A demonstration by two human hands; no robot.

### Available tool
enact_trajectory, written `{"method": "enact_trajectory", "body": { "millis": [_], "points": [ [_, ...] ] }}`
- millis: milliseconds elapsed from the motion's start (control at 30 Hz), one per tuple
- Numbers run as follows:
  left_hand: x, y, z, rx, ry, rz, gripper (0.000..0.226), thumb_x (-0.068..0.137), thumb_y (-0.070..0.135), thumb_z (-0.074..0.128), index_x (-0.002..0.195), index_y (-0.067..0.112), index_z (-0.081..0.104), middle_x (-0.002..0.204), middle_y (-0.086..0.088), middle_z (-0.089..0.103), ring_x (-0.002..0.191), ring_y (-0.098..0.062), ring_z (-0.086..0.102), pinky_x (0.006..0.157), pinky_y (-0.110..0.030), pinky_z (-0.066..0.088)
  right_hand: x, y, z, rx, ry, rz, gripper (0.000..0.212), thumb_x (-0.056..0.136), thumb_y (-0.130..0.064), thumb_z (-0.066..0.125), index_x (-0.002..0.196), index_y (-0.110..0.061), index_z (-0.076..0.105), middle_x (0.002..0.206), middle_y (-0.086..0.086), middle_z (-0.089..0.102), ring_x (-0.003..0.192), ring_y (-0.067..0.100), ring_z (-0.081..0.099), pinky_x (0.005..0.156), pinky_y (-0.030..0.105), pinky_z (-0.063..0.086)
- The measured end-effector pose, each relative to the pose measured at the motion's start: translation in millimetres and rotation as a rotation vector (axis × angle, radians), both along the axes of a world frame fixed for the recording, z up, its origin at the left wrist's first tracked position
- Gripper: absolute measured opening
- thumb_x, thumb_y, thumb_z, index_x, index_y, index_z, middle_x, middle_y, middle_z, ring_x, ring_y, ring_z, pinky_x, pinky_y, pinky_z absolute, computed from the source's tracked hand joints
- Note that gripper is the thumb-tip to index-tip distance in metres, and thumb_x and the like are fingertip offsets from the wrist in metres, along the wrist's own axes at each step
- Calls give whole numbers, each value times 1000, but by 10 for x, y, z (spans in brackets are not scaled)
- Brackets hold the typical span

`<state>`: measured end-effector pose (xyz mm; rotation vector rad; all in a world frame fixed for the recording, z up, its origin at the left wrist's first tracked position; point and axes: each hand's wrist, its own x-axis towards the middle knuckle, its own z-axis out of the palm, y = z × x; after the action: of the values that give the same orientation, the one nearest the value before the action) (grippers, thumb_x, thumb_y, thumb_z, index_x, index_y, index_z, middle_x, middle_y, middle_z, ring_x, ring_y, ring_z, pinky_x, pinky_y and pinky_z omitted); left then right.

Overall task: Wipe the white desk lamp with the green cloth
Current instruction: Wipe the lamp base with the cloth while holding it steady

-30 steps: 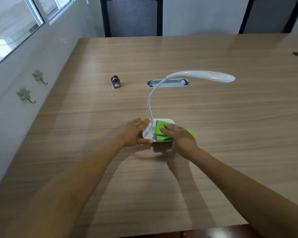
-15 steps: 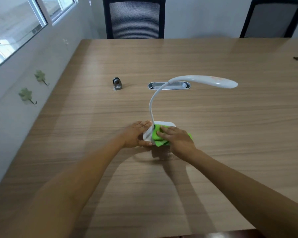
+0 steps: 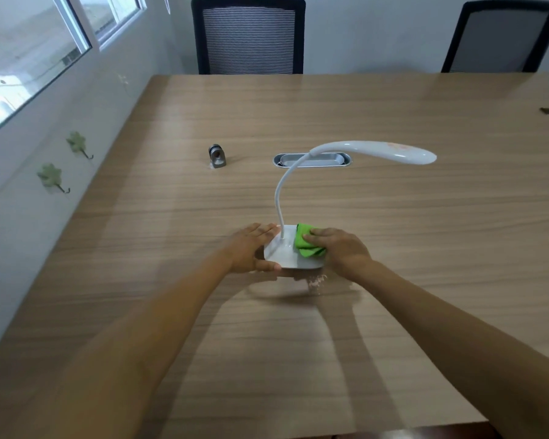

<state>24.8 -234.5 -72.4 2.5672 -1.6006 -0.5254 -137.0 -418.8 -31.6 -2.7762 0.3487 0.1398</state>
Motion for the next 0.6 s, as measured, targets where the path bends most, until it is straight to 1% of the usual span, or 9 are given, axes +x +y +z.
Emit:
{"method": "enact_trajectory", "body": {
  "millis": [33,100,167,233,333,400,467,533,600],
  "points": [
    [1,-5,-3,-6,-3,-3,110,63,82,40,150,19,16,160,-3,18,147,-24,17,121,-40,17,-39,13,-10,-8,16,12,51,88,-15,54,134,-34,46,151,-3,38,137,21,36,113,29,28],
    [3,-1,-12,-8,-1,0,113,61,84,38,150,19,15,160,-2,18,147,-24,17,121,-40,17,-174,15,2,-79,30,100,50,87,-16,51,134,-35,46,151,-4,38,136,21,38,111,32,34],
    [10,2,-27,-6,-1,2,117,58,88,37,151,20,14,160,-1,18,147,-24,17,121,-40,17,-361,8,70,-160,67,222,51,84,-16,44,131,-35,50,149,-4,42,134,21,43,104,35,41],
    [11,-11,-13,5,-12,-4,120,55,90,33,151,20,14,160,0,19,147,-23,17,121,-39,17,-471,-28,154,-181,46,286,54,80,-10,45,126,-35,55,144,-4,49,130,21,48,99,36,44],
    [22,-21,-24,1,-4,11,115,58,86,36,150,21,15,159,0,19,146,-24,19,119,-42,20,-330,-60,269,-93,-54,137,45,82,-15,53,124,-31,58,140,-1,53,128,23,50,102,37,44],
    [17,-20,-17,0,12,24,115,58,86,37,150,21,15,160,0,19,146,-25,19,118,-44,22,-131,-60,259,-16,-20,17,49,83,-13,60,127,-33,55,145,-2,48,132,23,44,108,37,39],
    [7,-22,-4,8,20,28,111,62,83,44,150,20,16,159,-1,20,145,-25,20,118,-44,22,7,-15,168,84,52,-85,48,88,-15,56,131,-33,50,149,-2,41,136,24,38,113,36,32],
    [-8,-25,12,14,9,26,106,68,76,52,150,18,16,159,-2,21,145,-25,21,118,-43,22,16,55,78,69,103,-100,46,92,-18,51,135,-34,45,152,-1,36,138,24,34,114,38,30],
    [-5,-31,17,15,14,23,110,65,80,48,150,18,16,159,-2,21,145,-25,21,118,-43,22,-101,128,92,4,134,-52,49,92,-17,49,136,-36,42,153,-3,34,139,25,32,113,43,31]
  ]
}}
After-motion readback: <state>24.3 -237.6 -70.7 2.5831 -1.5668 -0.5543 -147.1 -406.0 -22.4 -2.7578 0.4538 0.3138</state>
